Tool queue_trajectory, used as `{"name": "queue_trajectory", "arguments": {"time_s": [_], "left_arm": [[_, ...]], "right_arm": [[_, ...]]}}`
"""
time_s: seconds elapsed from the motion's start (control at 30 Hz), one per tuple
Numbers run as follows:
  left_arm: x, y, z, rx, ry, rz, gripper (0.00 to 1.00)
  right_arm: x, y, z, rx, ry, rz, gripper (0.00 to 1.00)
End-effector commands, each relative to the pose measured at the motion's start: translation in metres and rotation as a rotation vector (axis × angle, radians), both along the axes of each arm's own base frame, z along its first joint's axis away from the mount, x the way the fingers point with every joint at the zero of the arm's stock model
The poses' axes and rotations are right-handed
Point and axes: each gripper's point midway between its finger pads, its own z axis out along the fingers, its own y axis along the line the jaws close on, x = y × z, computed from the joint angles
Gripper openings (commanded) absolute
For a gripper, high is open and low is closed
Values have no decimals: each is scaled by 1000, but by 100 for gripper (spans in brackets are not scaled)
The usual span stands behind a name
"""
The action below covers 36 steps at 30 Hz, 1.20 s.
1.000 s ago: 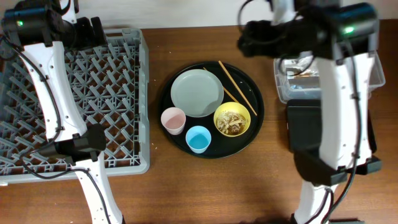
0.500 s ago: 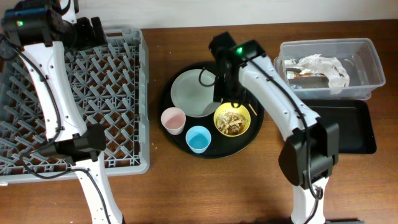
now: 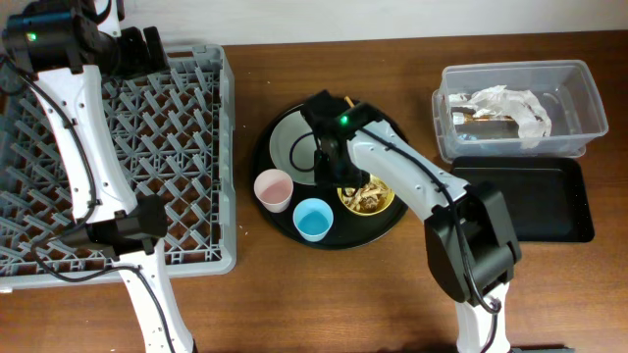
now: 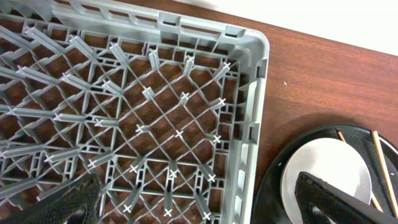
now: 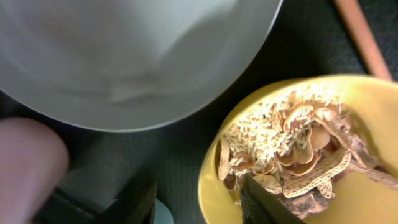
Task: Sort waste into correct bins and load items into the dishwasher rack
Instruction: 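Grasp the rim of the yellow bowl with the right gripper, then tip the yellow bowl over the black tray to dump the scraps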
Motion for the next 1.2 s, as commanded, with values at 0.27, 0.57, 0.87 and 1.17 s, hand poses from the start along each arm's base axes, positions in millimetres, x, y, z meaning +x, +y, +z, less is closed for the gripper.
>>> {"name": "queue_trajectory", "arguments": {"time_s": [0.27, 0.57, 0.87, 1.17], "left_arm": [[-5, 1, 18, 7, -40, 12, 99], [-5, 1, 18, 7, -40, 12, 99], [-5, 1, 18, 7, -40, 12, 99], [-5, 1, 18, 7, -40, 12, 99]], "right_arm": [[-17, -11, -24, -46, 33, 24, 30], [-20, -15, -28, -64, 41, 21, 4], [-18, -22, 22, -74, 44, 39, 4], [-40, -77, 121, -22, 34, -5, 4]]}}
